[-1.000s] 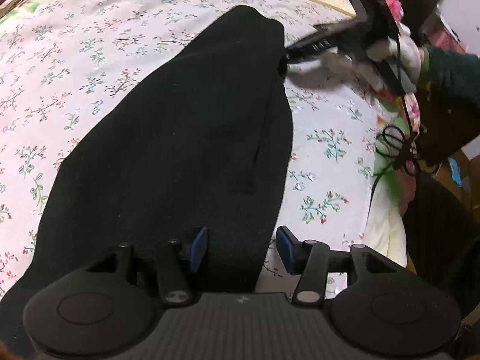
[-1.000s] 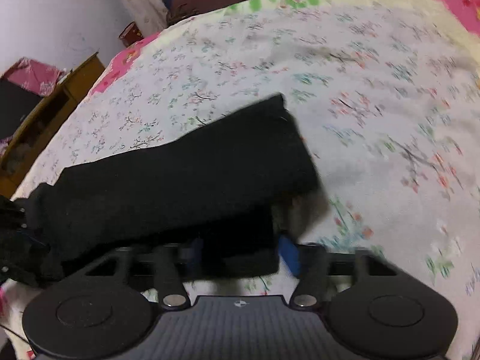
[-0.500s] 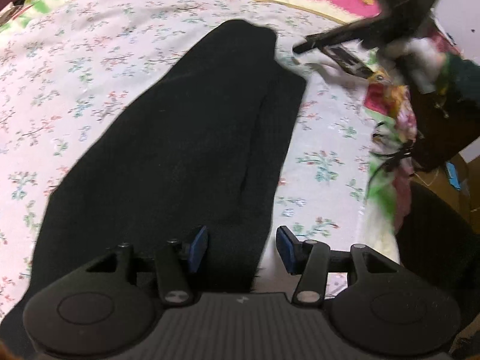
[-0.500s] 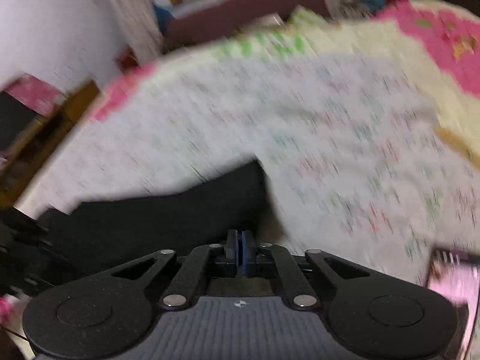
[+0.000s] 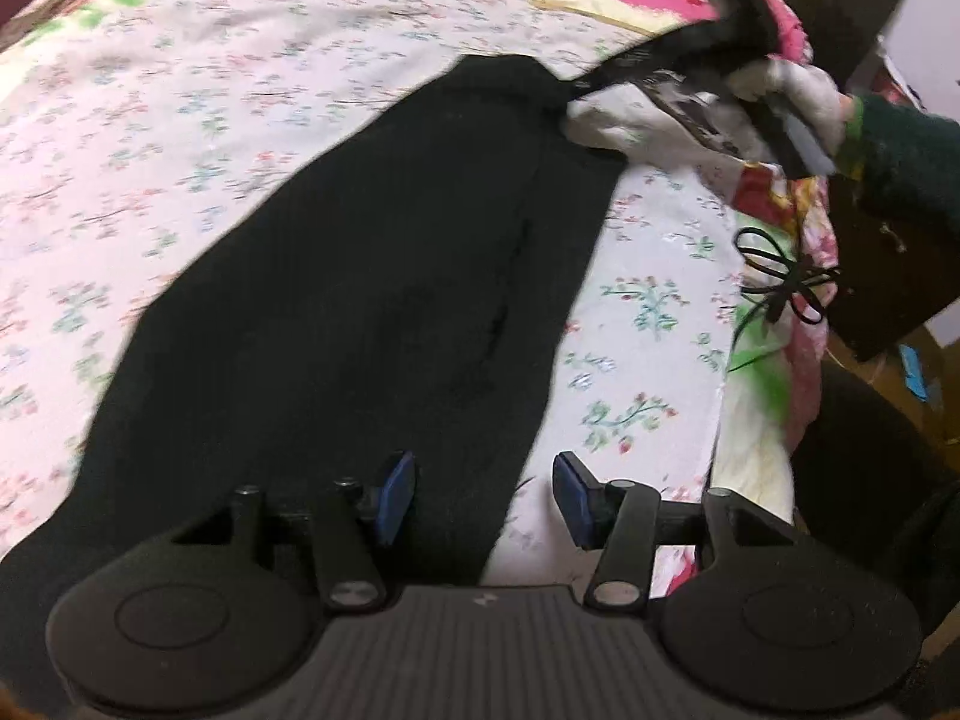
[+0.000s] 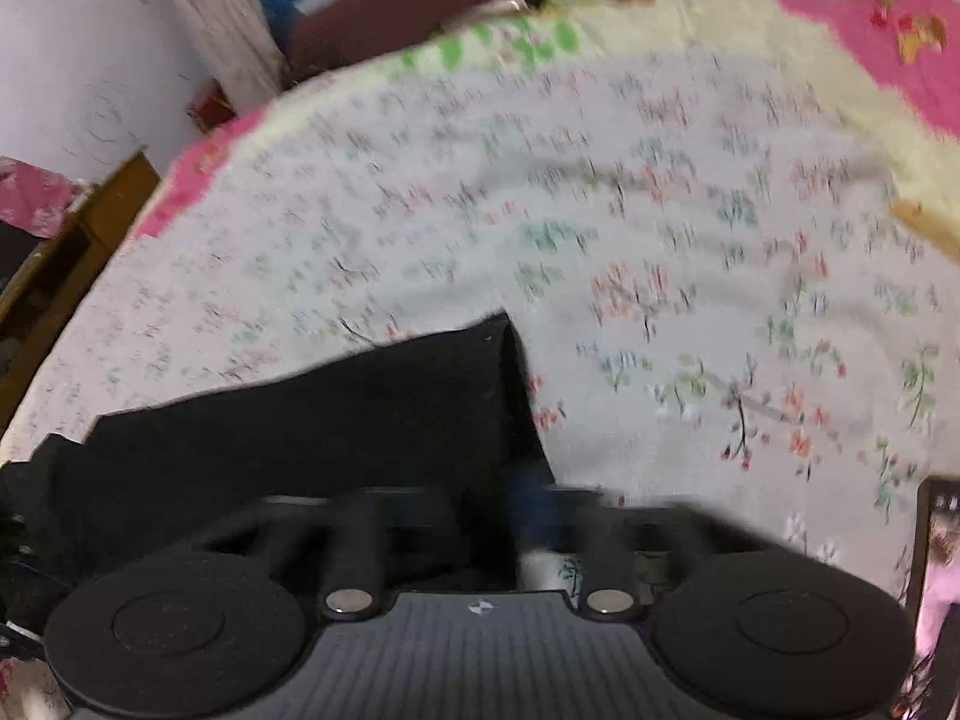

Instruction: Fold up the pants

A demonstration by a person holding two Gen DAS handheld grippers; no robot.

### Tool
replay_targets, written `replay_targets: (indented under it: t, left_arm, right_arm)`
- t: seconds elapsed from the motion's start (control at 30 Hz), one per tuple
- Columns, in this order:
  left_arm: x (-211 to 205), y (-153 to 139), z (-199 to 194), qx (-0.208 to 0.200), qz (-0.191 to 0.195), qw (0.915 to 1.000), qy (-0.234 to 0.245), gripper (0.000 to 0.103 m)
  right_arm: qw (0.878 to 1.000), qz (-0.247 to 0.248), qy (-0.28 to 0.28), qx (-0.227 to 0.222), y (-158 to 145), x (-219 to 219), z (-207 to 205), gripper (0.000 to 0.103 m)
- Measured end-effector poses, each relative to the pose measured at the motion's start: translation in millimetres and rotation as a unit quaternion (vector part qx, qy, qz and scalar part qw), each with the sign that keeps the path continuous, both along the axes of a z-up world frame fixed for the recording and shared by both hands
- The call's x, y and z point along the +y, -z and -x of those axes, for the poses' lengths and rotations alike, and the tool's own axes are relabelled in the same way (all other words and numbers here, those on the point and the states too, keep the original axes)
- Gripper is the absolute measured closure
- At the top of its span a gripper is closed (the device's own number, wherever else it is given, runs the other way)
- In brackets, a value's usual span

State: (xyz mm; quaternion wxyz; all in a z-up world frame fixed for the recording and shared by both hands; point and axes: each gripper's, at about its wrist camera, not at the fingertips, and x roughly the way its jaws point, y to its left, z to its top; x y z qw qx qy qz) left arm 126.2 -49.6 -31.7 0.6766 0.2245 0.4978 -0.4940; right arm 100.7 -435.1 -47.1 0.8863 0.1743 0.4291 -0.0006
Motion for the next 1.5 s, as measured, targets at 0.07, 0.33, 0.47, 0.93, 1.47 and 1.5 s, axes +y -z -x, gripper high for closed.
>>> replay_targets:
  t: [0.07, 0.33, 0.47, 0.93, 1.47, 1.5]
  left_arm:
    - [12.2, -5.5, -4.4, -0.007, 0.001, 0.9998, -0.019, 0.045]
    - [61.4, -23.5, -14.3, -0.051, 0.001, 0.9955, -0.08, 0.045]
    - [94.9, -24.2, -14.7, -0.054, -0.002, 0.9914, -0.119, 0.045]
    - [290.4, -49.7, 58.4, -0.103, 0.006, 0.9329, -0.345, 0.044]
    - [370.3, 0.3, 102.0, -0.033, 0.094, 0.9113, -0.399, 0.042]
    - [366.5, -1.6, 103.7, -0.039, 0.089, 0.9171, -0.386, 0.042]
  right_arm:
    - [1.0, 0.02, -0.014, -0.013, -15.2, 9.5, 15.8, 0.103]
    - [0.999, -0.004, 0.028, -0.028, -60.9, -0.9, 56.3, 0.103]
    - [0.998, 0.025, 0.049, 0.012, -34.4, 1.2, 49.1, 0.103]
    - [0.917, 0.381, -0.113, -0.023, -63.1, 164.7, 33.4, 0.075]
    - [0.861, 0.44, -0.252, -0.045, -97.3, 276.7, 11.6, 0.059]
    - [0.856, 0.42, -0.294, -0.071, -98.1, 298.2, 17.3, 0.054]
